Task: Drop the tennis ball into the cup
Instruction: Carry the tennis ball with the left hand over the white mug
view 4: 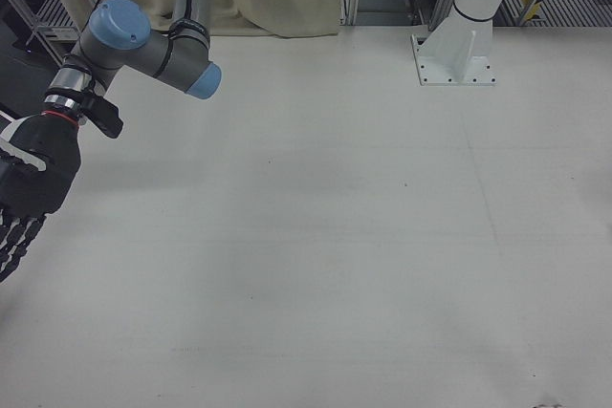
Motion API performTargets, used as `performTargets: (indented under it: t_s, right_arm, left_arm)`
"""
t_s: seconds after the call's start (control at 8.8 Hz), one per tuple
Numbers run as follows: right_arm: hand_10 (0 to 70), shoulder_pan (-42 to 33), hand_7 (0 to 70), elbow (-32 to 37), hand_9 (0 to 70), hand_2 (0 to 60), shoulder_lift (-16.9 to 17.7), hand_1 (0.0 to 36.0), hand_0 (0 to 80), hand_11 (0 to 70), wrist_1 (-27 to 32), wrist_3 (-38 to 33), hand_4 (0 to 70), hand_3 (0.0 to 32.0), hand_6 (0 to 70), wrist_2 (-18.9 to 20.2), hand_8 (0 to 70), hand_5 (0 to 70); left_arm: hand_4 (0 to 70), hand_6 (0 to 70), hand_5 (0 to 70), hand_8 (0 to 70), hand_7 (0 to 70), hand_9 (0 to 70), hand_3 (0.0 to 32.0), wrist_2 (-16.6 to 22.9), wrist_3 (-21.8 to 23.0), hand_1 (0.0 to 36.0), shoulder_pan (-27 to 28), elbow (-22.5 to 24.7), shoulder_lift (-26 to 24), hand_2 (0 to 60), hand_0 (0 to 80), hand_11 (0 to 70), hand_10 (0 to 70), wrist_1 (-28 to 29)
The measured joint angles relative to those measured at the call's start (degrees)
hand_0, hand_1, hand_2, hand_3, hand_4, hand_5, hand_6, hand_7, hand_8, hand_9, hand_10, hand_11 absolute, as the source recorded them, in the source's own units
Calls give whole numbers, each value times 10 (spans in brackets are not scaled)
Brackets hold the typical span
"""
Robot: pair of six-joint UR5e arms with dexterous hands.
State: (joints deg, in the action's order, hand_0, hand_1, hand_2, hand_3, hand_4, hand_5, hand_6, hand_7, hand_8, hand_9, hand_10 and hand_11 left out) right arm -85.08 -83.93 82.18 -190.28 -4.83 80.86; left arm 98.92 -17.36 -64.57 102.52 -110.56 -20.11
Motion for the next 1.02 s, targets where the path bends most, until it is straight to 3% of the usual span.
performTargets:
  t_s: [0.11, 0.23, 0.34, 0.45, 0.68, 0.8, 1.02]
  right_arm:
    - [0, 0, 0, 0, 0, 0, 0, 0, 0, 0, 0, 0, 0, 0, 0, 0, 0, 0]
    - [0, 0, 0, 0, 0, 0, 0, 0, 0, 0, 0, 0, 0, 0, 0, 0, 0, 0]
    - [0, 0, 0, 0, 0, 0, 0, 0, 0, 0, 0, 0, 0, 0, 0, 0, 0, 0]
    - [0, 0, 0, 0, 0, 0, 0, 0, 0, 0, 0, 0, 0, 0, 0, 0, 0, 0]
    - [0, 0, 0, 1, 0, 0, 0, 0, 0, 0, 0, 0, 0, 0, 0, 0, 0, 0]
    - [0, 0, 0, 1, 0, 0, 0, 0, 0, 0, 0, 0, 0, 0, 0, 0, 0, 0]
    - [0, 0, 0, 1, 0, 0, 0, 0, 0, 0, 0, 0, 0, 0, 0, 0, 0, 0]
  left_arm:
    - [320, 598, 127, 435, 700, 632, 0, 0, -1, 112, 21, 3, 24, 312, 451, 310, 212, 23]
    - [313, 385, 89, 393, 700, 627, 0, 0, -1, 123, 36, 8, 41, 277, 452, 306, 209, 36]
    - [310, 660, 149, 440, 700, 619, 0, 0, -2, 105, 49, 13, 53, 337, 447, 305, 208, 43]
    - [306, 592, 126, 426, 700, 619, 0, 0, -3, 112, 64, 16, 59, 317, 447, 303, 207, 47]
    - [299, 628, 132, 425, 700, 604, 0, -1, -5, 110, 91, 18, 64, 324, 446, 291, 198, 51]
    - [287, 515, 110, 384, 700, 574, 0, -3, -7, 116, 104, 18, 64, 304, 446, 263, 179, 52]
    - [274, 532, 120, 360, 700, 530, 0, -6, -9, 124, 117, 17, 64, 288, 459, 225, 152, 52]
